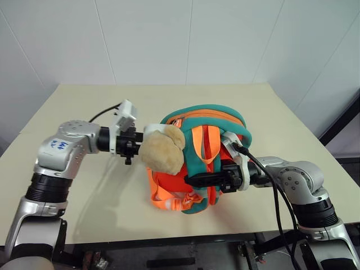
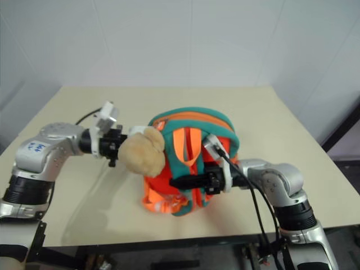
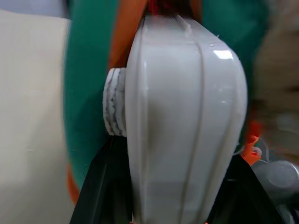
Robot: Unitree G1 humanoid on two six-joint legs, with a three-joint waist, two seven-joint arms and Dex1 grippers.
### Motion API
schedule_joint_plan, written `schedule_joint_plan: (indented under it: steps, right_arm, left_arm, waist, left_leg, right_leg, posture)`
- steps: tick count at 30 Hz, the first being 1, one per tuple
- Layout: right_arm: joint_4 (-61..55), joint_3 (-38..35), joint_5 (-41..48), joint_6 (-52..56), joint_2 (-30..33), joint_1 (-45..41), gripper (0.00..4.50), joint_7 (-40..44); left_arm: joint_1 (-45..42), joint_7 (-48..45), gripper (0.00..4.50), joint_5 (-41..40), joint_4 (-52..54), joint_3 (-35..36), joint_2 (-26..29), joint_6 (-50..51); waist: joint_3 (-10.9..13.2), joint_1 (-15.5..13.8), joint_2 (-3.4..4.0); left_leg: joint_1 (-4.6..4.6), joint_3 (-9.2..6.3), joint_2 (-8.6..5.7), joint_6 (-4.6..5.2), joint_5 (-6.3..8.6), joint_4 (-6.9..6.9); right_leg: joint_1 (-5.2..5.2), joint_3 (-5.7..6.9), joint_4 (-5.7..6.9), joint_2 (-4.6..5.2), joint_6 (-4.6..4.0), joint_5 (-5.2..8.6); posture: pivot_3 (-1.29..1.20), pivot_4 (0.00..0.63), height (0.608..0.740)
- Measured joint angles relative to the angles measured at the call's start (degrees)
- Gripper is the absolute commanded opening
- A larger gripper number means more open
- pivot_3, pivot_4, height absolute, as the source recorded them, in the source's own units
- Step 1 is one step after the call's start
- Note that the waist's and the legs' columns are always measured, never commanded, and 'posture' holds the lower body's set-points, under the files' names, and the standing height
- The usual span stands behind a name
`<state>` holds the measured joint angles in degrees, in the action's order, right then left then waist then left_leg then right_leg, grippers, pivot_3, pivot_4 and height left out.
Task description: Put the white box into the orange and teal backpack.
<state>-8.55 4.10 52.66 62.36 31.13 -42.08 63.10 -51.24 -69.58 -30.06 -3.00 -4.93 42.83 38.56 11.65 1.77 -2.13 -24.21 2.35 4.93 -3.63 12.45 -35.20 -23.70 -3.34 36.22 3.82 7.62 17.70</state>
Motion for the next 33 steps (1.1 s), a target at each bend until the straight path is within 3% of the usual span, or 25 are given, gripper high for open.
schedule_joint_plan:
  steps: [8,18,33]
  right_arm:
    - [0.0,0.0,0.0,0.0,-0.8,0.3,0.39,-1.1]
    - [0.0,0.0,0.0,0.0,-1.5,0.3,0.35,-1.6]
    - [-0.1,0.2,-0.5,-0.2,-1.8,0.4,0.35,-1.6]
  left_arm:
    - [-0.2,2.3,1.35,4.8,0.8,-3.1,-3.6,-0.7]
    - [-0.2,1.9,4.44,4.6,0.8,-2.0,-3.8,-1.1]
    - [2.1,-7.9,4.48,1.5,0.7,5.6,9.5,-1.8]
  waist:
    - [0.0,-0.3,0.0]
    - [0.0,-0.2,0.01]
    - [0.0,-0.2,0.02]
  left_leg:
    - [0.01,0.0,0.02,-0.01,0.0,-0.12]
    - [0.01,0.0,0.03,-0.01,-0.01,-0.11]
    - [0.02,0.0,0.03,-0.01,-0.01,-0.12]
  right_leg:
    - [0.03,-0.03,0.06,-0.03,-0.02,0.01]
    - [0.0,-0.04,0.13,-0.04,-0.02,0.01]
    - [-0.02,-0.05,0.18,-0.04,-0.05,0.02]
  posture:
    - [0.0,0.15,0.74]
    - [0.0,0.15,0.74]
    - [0.0,0.15,0.74]
